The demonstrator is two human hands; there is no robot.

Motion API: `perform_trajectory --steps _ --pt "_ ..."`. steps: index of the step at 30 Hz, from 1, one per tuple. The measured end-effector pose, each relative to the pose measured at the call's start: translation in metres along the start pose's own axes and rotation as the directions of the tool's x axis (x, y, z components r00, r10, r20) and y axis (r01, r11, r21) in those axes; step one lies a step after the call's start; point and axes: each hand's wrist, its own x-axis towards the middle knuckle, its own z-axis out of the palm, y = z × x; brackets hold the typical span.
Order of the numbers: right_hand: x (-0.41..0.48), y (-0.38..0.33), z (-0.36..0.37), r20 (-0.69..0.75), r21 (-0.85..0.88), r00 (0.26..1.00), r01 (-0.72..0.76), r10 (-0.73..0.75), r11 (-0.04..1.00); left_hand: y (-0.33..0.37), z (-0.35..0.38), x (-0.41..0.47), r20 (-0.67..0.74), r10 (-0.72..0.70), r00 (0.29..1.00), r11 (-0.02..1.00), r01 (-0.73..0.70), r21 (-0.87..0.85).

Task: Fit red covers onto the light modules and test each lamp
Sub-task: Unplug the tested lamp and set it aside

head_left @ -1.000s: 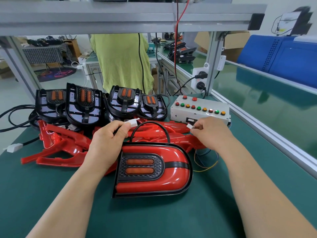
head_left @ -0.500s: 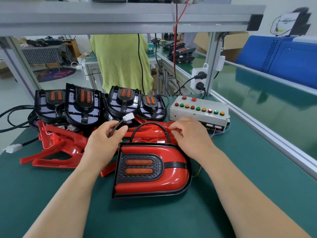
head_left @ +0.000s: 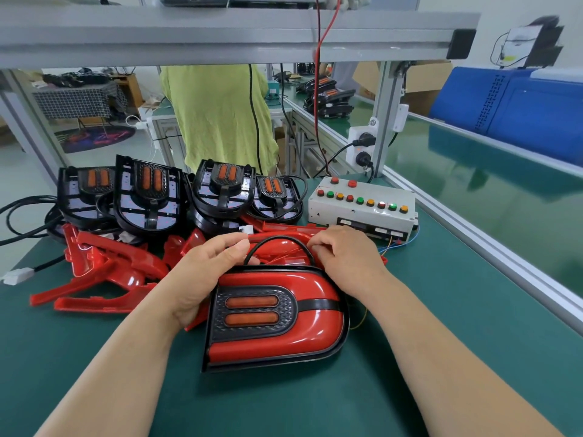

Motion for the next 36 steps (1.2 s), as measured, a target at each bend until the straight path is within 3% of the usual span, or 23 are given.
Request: perform_trajectory --steps 3,7,11,18,22,26,29,33,36 --pt "0.0 0.0 0.001 0.0 0.004 1.0 -0.005 0.005 1.0 0.001 0.001 -0.001 0.03 0.003 1.0 0.994 -0.006 0.112" --pt "0.001 0.0 0.002 -0.009 -0.01 1.0 -0.015 0.014 1.0 0.003 0.001 -0.002 -0.023 0.087 0.996 0.912 -0.07 0.405" --pt "0.001 0.0 0.003 -0.01 -0.016 1.0 -0.02 0.02 1.0 0.0 0.003 -0.002 -0.081 0.123 0.989 0.889 -0.074 0.451" --pt "-0.002 0.001 -0.001 -0.045 0.131 0.997 -0.054 0.061 0.99 -0.001 0.009 0.001 -0.165 0.136 0.977 0.967 -0.095 0.235" --pt "-0.004 -0.002 -0.006 -0.221 0.372 0.966 -0.043 0.133 0.927 0.001 0.004 0.003 -0.314 0.066 0.947 0.998 -0.057 0.039" --pt "-0.007 -0.012 -0.009 -0.359 0.47 0.925 0.063 0.125 0.88 0.0 0.002 0.005 -0.457 -0.049 0.888 0.969 -0.068 -0.236" --pt "-0.009 -0.02 -0.007 -0.298 0.553 0.949 0.086 0.101 0.829 0.001 0.005 0.006 -0.517 -0.101 0.85 0.918 -0.12 -0.378" --pt "-0.011 -0.021 -0.003 -0.125 0.73 0.992 0.099 -0.011 0.676 0.003 0.012 0.004 -0.539 -0.12 0.834 0.876 -0.167 -0.453" --pt "-0.012 -0.024 -0.004 0.086 0.937 0.983 -0.024 -0.163 0.349 0.007 0.021 0.001 -0.53 -0.123 0.839 0.856 -0.18 -0.484"
